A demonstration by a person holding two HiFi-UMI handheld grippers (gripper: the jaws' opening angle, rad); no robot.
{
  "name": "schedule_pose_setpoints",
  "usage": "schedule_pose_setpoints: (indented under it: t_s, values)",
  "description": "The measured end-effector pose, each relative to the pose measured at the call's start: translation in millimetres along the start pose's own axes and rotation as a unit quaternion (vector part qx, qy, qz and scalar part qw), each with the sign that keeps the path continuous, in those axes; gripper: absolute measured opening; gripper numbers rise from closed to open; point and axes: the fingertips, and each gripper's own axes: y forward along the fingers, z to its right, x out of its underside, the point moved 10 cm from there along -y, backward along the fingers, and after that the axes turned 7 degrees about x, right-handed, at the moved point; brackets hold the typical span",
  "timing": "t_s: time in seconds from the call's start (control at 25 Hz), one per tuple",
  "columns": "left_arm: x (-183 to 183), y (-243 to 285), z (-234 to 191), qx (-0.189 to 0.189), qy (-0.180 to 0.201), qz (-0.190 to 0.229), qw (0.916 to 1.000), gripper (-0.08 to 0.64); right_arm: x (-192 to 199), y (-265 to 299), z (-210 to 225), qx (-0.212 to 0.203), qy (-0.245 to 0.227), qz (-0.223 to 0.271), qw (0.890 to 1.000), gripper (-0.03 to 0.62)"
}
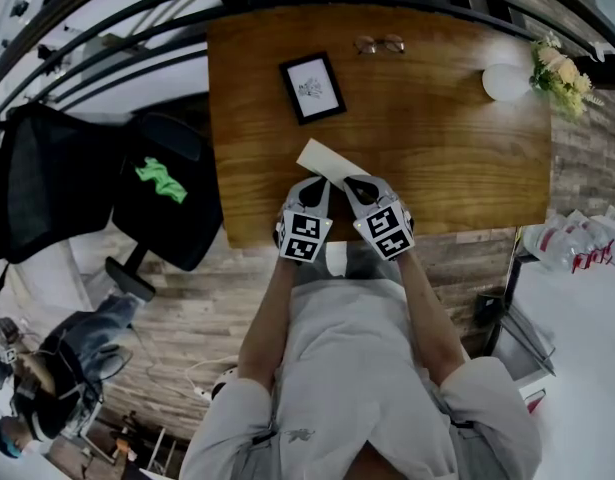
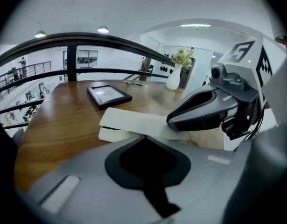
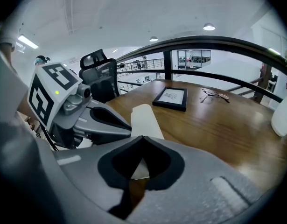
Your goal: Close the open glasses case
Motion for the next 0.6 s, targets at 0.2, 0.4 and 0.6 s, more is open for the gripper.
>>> schedule_pose_setpoints:
  t_s: [0.2,0.4,0.6]
  values:
    - [1.0,-0.2,-0.7,-0.005,0.007,-0.011,0.9999,0.02,1.2,1.1,-2.2,0.0,-0.004,-0.005,1.0,0.003]
    - [-0.3,-0.1,-1.5,-0.008,0.011,-0.03,0.9995,0.02,1.1,1.8,-2.7,0.003,-0.012,-0.016,1.0,0.003]
    - [1.0,0.2,-1.6,-0.009,0.015,-0.032,0.9993,0.02,2.2,2.4,-4.1,0.003,-0.01,-0.01,1.0,0.003]
